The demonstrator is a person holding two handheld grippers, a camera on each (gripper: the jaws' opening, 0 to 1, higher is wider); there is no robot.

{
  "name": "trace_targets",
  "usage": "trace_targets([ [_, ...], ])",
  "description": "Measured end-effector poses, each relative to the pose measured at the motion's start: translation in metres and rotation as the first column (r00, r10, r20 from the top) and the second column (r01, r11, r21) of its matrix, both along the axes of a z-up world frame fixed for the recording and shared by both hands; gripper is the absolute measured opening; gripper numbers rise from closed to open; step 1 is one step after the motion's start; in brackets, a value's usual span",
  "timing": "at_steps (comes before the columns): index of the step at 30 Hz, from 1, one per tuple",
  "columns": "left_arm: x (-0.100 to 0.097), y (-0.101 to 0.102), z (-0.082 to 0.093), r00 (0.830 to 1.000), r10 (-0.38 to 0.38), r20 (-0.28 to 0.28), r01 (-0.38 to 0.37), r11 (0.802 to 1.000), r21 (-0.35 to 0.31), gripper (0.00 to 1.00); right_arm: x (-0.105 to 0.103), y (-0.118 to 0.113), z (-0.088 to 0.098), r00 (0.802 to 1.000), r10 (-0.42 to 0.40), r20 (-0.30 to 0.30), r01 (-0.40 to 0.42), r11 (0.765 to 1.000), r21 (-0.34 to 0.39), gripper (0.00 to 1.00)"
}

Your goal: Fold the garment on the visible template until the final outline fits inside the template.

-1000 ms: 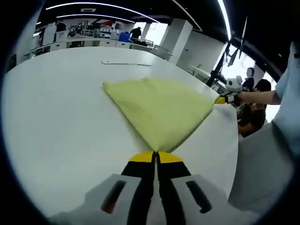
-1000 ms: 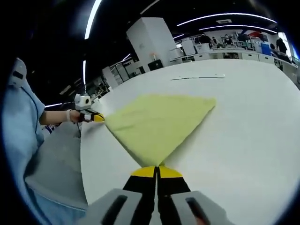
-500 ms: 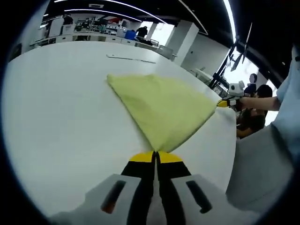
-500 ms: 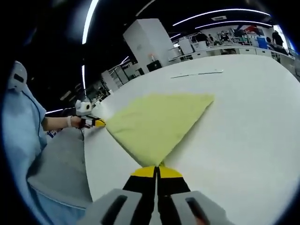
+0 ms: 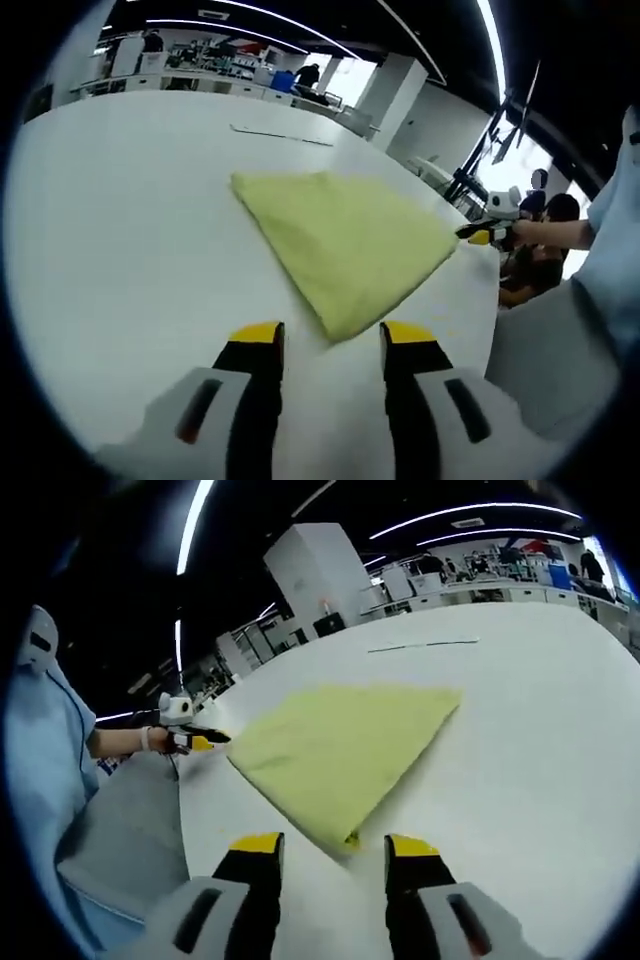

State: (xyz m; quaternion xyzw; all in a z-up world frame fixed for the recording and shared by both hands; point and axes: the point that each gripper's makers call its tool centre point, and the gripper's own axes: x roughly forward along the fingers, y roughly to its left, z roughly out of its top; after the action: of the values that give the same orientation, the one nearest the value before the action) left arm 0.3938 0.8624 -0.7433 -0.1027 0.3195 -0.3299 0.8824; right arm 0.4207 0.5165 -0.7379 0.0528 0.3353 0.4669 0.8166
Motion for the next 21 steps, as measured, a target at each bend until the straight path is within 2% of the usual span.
trace_targets([
  [3,0.002,-0.001,0.007,1.000,0.006,0.022,-0.006,1.000,0.001,0.61,0.002,0.000,0.005,1.000,-0.004,0.018,0.004,1.000,-0.005,0.61],
  [6,0.005,0.002,0.009,0.999,0.016,0.041,-0.017,1.000,0.012,0.74,0.005,-0.002,0.008,0.999,-0.012,0.043,0.013,1.000,-0.015,0.68],
  [9,0.007,0.004,0.013,0.998,0.028,0.059,-0.029,0.999,0.022,0.81,0.009,-0.005,0.010,0.997,-0.036,0.064,0.037,0.999,-0.026,0.81],
  [11,0.007,0.005,0.015,0.998,0.032,0.062,-0.034,0.999,0.021,0.85,0.011,-0.008,0.012,0.996,-0.047,0.073,0.050,0.998,-0.034,0.84],
  [14,0.007,0.006,0.018,0.996,0.048,0.079,-0.051,0.998,0.039,0.98,0.012,-0.011,0.013,0.995,-0.062,0.079,0.065,0.997,-0.042,0.92],
  [16,0.006,0.006,0.020,0.995,0.050,0.086,-0.054,0.997,0.046,0.99,0.014,-0.013,0.015,0.993,-0.076,0.091,0.080,0.996,-0.045,1.00],
  [21,0.003,0.004,0.026,0.993,0.070,0.100,-0.073,0.997,0.029,0.99,0.013,-0.019,0.014,0.991,-0.094,0.091,0.099,0.994,-0.054,1.00],
])
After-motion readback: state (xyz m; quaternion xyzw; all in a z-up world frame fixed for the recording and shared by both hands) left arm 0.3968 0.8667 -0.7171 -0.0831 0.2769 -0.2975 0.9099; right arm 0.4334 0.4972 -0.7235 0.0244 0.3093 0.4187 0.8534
